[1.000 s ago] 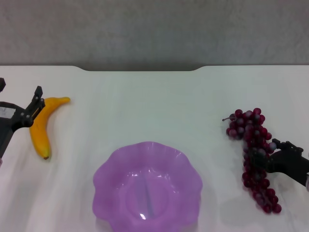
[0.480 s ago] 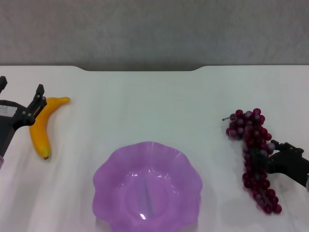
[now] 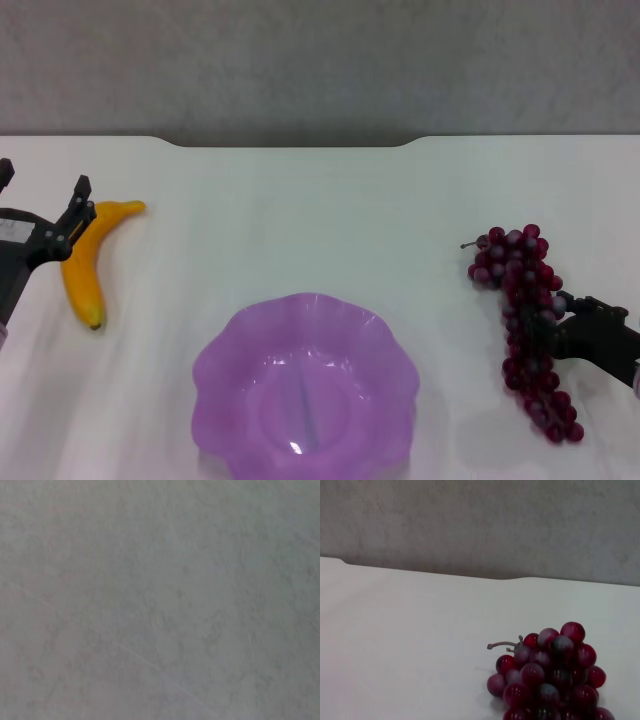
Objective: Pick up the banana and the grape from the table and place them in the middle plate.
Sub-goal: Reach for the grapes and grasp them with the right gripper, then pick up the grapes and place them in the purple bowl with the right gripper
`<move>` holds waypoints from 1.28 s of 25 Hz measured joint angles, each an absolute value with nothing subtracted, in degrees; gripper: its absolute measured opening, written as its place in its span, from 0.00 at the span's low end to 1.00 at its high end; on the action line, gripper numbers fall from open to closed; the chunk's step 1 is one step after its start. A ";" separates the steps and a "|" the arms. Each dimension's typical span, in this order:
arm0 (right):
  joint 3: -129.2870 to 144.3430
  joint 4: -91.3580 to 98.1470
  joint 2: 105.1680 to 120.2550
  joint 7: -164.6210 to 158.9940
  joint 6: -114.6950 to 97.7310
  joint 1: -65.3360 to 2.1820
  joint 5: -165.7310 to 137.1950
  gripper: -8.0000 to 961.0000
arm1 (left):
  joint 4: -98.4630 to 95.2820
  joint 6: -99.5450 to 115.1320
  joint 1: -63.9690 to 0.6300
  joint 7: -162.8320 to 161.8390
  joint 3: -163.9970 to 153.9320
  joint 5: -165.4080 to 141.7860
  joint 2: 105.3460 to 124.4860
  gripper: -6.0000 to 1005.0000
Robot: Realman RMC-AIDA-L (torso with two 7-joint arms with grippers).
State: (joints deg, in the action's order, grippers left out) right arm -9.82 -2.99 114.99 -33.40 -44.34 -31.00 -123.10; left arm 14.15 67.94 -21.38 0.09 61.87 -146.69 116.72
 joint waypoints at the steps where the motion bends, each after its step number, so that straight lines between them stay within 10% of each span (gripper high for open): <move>1: -9.76 -2.97 114.97 -33.48 -44.34 -31.00 -123.11 0.64 | 14.15 67.94 -21.37 0.08 61.87 -146.69 116.72 0.90; 32: -10.25 -2.91 114.96 -34.46 -44.19 -31.46 -122.79 0.46 | 14.15 67.94 -21.27 0.09 61.87 -146.69 116.72 0.90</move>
